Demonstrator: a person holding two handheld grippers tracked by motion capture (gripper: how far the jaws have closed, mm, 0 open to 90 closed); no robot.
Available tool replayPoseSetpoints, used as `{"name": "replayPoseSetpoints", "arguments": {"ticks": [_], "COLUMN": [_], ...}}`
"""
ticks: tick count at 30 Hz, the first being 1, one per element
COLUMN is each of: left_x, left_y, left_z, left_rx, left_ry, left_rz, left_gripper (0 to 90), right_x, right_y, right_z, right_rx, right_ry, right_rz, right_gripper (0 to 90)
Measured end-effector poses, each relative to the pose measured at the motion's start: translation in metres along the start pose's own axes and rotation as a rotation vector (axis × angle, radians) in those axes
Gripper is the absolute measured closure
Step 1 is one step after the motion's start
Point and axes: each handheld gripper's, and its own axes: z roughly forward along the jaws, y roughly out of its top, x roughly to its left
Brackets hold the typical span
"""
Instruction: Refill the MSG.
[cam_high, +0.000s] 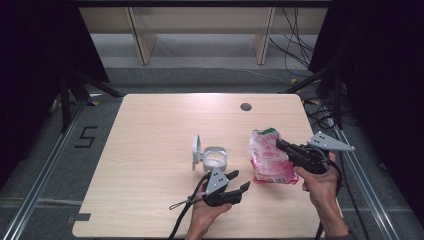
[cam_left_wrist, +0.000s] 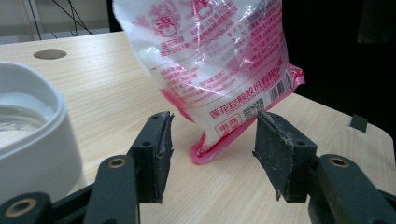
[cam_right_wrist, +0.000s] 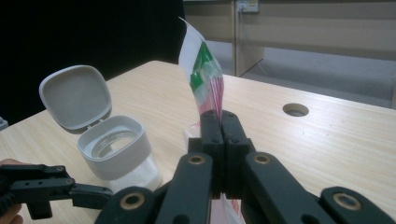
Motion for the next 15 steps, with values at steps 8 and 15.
{"name": "replayPoseSetpoints", "arguments": {"ticks": [8,15], "left_x": [0.006,0.009], "left_y": [-0.001,-0.001], "left_z": [-0.015,-0.027], "left_rx": [-0.009,-0.004], "left_ry": [0.001,0.03], "left_rz": [0.002,0.008], "left_gripper": [44.4,43.6], "right_x": [-0.006,-0.009], "right_y": [-0.003,-0.006], "right_z": [-0.004,-0.008], "right_rx": [-0.002,0.005], "right_ry": [-0.02,-0.019], "right_rz": [-0.018,0.004], "right_gripper": [90.0,90.0]}}
